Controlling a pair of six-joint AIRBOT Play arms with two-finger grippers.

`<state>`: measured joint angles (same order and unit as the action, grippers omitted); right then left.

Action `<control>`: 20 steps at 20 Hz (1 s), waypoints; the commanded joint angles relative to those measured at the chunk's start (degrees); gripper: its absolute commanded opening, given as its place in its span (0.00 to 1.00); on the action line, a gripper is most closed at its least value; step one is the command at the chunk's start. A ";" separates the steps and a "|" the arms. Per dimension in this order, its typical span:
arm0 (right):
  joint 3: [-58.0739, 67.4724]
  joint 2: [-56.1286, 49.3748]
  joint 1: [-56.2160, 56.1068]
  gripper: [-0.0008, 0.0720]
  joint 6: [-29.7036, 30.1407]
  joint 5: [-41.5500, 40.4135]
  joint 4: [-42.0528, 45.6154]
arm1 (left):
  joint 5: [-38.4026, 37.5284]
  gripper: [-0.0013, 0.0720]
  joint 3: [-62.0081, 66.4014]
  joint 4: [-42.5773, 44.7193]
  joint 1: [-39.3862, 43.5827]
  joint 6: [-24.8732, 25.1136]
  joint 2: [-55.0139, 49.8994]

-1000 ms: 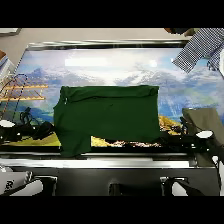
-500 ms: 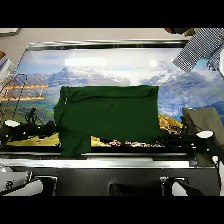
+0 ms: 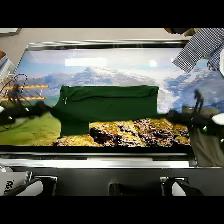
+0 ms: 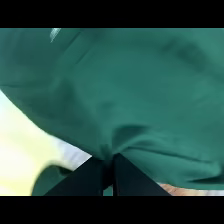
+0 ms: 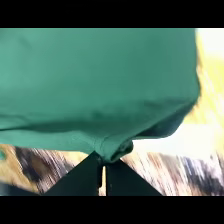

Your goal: Fold the clothes and pants, and hang the long-sleeved shirts on hangers.

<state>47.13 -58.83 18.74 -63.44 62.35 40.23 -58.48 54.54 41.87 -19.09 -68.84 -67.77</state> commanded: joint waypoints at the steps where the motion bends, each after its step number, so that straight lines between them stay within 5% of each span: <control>1: 18.78 0.39 -4.02 0.04 -5.22 -1.36 1.95 | -2.12 0.04 14.03 0.63 1.62 -6.19 6.49; 6: 46.90 4.33 -4.35 0.04 -15.54 5.90 18.25 | -3.69 0.04 35.12 18.58 1.66 -21.53 19.26; 10: 55.95 13.62 -4.35 0.04 -20.90 9.25 27.26 | -3.93 0.04 38.58 24.92 1.66 -29.90 30.45; 15: 56.13 23.78 -4.35 0.04 -28.33 4.87 33.42 | -6.10 0.04 38.53 26.99 1.66 -30.62 37.81; 20: 56.11 20.52 -4.35 0.04 -30.86 4.48 33.73 | -6.10 0.04 37.33 27.06 1.68 -27.93 34.80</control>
<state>102.98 -36.86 14.44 -92.09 66.11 72.44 -64.36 92.51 68.53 -17.45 -98.37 -31.99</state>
